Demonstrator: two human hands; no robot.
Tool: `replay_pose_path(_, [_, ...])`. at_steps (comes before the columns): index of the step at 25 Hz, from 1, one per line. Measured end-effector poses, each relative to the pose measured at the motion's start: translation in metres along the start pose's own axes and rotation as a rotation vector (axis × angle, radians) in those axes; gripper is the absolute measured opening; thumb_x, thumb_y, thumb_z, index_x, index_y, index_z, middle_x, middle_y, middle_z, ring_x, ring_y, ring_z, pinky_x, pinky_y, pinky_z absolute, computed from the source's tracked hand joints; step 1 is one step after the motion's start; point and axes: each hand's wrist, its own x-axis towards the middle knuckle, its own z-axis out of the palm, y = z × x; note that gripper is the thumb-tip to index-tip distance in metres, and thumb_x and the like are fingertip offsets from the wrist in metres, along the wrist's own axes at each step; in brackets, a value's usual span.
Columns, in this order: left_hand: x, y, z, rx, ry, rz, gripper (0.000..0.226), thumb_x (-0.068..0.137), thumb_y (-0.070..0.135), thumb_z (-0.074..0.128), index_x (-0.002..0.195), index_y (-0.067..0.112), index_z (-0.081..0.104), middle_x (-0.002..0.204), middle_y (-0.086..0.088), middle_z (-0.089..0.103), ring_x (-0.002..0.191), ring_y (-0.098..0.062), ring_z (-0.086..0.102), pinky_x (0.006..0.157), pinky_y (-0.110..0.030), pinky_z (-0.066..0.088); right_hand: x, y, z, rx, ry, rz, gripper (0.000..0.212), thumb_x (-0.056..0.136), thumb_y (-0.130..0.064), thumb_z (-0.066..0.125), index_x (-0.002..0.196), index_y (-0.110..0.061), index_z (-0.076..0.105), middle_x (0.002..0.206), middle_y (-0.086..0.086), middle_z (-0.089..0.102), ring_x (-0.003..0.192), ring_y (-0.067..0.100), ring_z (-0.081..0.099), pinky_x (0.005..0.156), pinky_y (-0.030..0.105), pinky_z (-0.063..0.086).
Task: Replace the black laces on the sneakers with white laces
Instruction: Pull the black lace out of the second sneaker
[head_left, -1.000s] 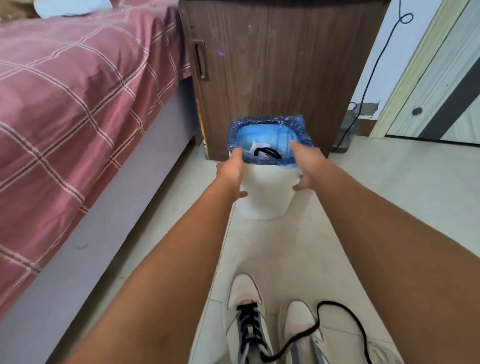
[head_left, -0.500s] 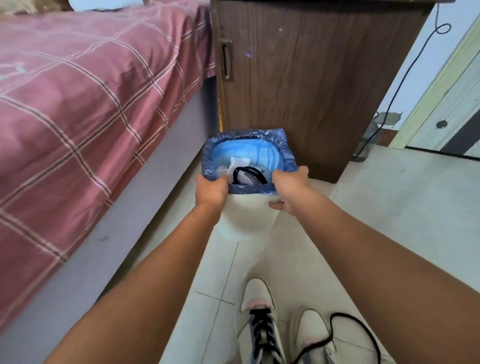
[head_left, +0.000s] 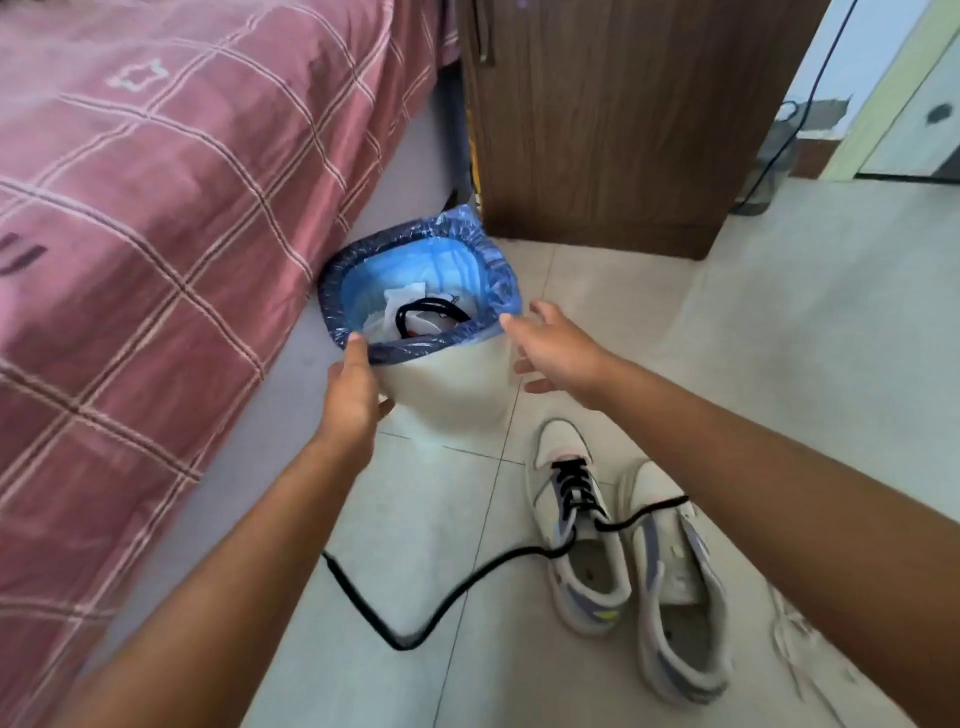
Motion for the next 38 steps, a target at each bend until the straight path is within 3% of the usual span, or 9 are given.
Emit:
replay_pose_path(4, [-0.075,-0.081,0.021,0.306,-0.306,-0.109,0.03,0.098,0.04,0.039,0.117,0.019,0.05,0.116,-0.006,0.053,0.105,-0.022,0.053,0.1,-0.042,0.044,-0.041,0.099,-0.041,-0.604,-0.092,0.106,0.039,0.096,-0.034,0.047,0.128,-0.012,0.047,0.119,0.009,0.054,0.098,0.019,0.051,0.081,0.028,0.041])
replay_pose_path(8, [-0.106,-0.13,0.058,0.732,-0.787,0.226,0.048,0.09,0.015,0.057,0.136,0.012,0.042,0.133,0.002,0.045,0.122,-0.013,0.043,0.092,-0.006,0.03,-0.083,0.174,-0.034,-1.133,-0.186,0.058,0.04,0.093,-0.036,0.05,0.126,-0.014,0.045,0.128,0.009,0.055,0.117,0.028,0.052,0.09,0.033,0.041])
replay_pose_path(12, [-0.105,-0.152,0.07,0.964,-0.712,0.513,0.04,0.085,0.013,0.059,0.124,0.013,0.051,0.125,-0.009,0.048,0.117,-0.023,0.047,0.095,-0.033,0.041,-0.086,0.183,-0.026,-1.041,-0.041,0.01,0.034,0.091,-0.031,0.051,0.119,-0.013,0.046,0.117,0.012,0.061,0.109,0.031,0.056,0.085,0.035,0.043])
replay_pose_path(18, [-0.092,-0.137,0.072,0.972,-0.478,0.355,0.024,0.092,0.037,0.054,0.086,0.014,0.059,0.087,-0.003,0.064,0.082,-0.019,0.057,0.069,-0.029,0.044,-0.077,0.176,-0.023,-0.906,0.055,-0.033,0.029,0.094,-0.043,0.047,0.1,-0.018,0.059,0.103,0.003,0.064,0.099,0.024,0.057,0.082,0.036,0.045])
replay_pose_path(22, [-0.08,-0.133,0.079,1.045,-0.591,0.234,0.043,0.089,0.026,0.06,0.055,0.017,0.036,0.056,-0.001,0.039,0.058,-0.018,0.039,0.053,-0.028,0.027,-0.068,0.171,-0.02,-0.675,-0.025,0.091,0.018,0.09,-0.033,0.059,0.088,-0.019,0.049,0.092,0.002,0.057,0.086,0.02,0.053,0.077,0.032,0.043])
replay_pose_path(28, [-0.062,-0.12,0.079,1.02,-0.898,0.028,0.024,0.088,0.025,0.062,0.067,0.013,0.057,0.076,-0.009,0.059,0.07,-0.018,0.054,0.06,-0.023,0.044,-0.065,0.164,-0.016,-0.824,-0.129,0.06,0.018,0.091,-0.023,0.054,0.078,-0.018,0.041,0.094,0.008,0.052,0.084,0.023,0.05,0.069,0.028,0.036])
replay_pose_path(31, [-0.063,-0.118,0.085,1.208,-0.98,0.25,0.027,0.087,0.018,0.057,0.06,0.014,0.054,0.071,-0.008,0.059,0.071,-0.021,0.056,0.065,-0.03,0.043,-0.071,0.168,-0.009,-0.954,-0.191,0.024,0.03,0.092,-0.025,0.051,0.117,-0.009,0.042,0.113,0.014,0.054,0.099,0.032,0.057,0.073,0.035,0.041])
replay_pose_path(36, [-0.071,-0.107,0.086,1.919,-0.892,1.226,0.022,0.095,0.015,0.043,0.115,0.009,0.047,0.098,-0.004,0.061,0.086,-0.028,0.062,0.061,-0.031,0.034,-0.076,0.177,-0.008,-0.91,-0.22,-0.017,0.04,0.093,-0.026,0.049,0.126,-0.01,0.035,0.111,0.014,0.058,0.095,0.034,0.059,0.073,0.039,0.046])
replay_pose_path(38, [-0.07,-0.116,0.085,1.905,-0.763,1.101,0.025,0.095,0.019,0.043,0.119,0.01,0.046,0.103,-0.005,0.063,0.09,-0.028,0.063,0.063,-0.03,0.035,-0.077,0.176,-0.005,-0.922,-0.199,-0.008,0.036,0.093,-0.023,0.048,0.124,-0.01,0.035,0.11,0.014,0.058,0.093,0.034,0.059,0.069,0.037,0.044])
